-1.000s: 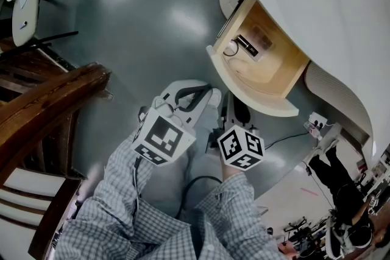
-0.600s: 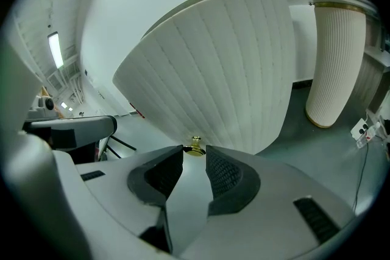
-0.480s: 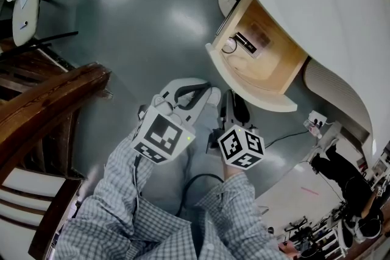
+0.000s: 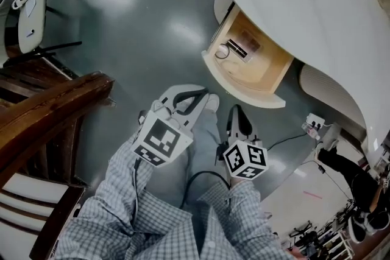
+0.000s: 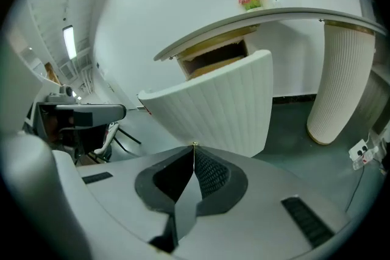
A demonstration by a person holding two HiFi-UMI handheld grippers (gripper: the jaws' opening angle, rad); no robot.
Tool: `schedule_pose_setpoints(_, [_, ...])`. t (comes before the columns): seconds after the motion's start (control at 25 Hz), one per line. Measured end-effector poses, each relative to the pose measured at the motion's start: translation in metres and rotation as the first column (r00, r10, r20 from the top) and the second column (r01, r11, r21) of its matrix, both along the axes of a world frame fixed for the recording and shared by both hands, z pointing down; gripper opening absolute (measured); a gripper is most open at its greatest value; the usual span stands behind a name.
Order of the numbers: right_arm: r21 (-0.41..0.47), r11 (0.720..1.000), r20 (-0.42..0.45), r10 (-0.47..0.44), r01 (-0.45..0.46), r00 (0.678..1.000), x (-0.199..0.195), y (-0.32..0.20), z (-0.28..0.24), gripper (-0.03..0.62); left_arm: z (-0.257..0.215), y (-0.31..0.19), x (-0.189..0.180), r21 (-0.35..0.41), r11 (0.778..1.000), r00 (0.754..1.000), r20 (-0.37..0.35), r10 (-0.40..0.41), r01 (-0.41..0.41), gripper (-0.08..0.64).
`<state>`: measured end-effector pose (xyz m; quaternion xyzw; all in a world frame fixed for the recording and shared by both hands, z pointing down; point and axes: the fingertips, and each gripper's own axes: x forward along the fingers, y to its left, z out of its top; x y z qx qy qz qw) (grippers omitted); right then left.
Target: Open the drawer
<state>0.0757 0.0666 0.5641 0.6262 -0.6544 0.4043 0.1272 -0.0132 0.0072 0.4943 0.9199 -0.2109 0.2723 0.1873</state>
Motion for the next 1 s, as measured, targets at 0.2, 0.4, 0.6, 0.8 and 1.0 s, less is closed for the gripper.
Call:
schedule_pose_setpoints(0.2, [0.017,0.998,0.004,-0.066,0.066,0.998,0.004,0.009,-0.034,0.009,-0.027,0.002,0.002,0.019,0.999,1.0,0.011,0.029,-0.03,0.002])
schedule_pose_setpoints(0.4, [0.067,0.996,-0.019,-0.065,0.067,0.998,0.018,0.012,-0.073,0.009,-0.058,0.002,0.002,0.046,0.998,0.999,0.021,0.038,-0.039,0.002])
schedule_pose_setpoints(0.6, [0.122,0.991,-0.042,-0.047,0.052,0.998,0.035,0.013,-0.114,0.008,-0.097,0.001,0.008,0.08,0.996,0.999,0.012,0.049,-0.05,0.002])
schedule_pose_setpoints(0.8, [0.207,0.977,-0.074,-0.031,0.046,0.997,0.05,0.004,-0.159,0.009,-0.143,0.001,0.018,0.102,0.993,0.997,-0.041,0.066,-0.061,0.002])
schedule_pose_setpoints(1.0, [0.3,0.951,-0.138,-0.034,0.075,0.99,0.057,-0.009,-0.204,0.009,-0.179,-0.003,0.019,0.152,0.988,0.996,-0.071,0.047,-0.035,0.002])
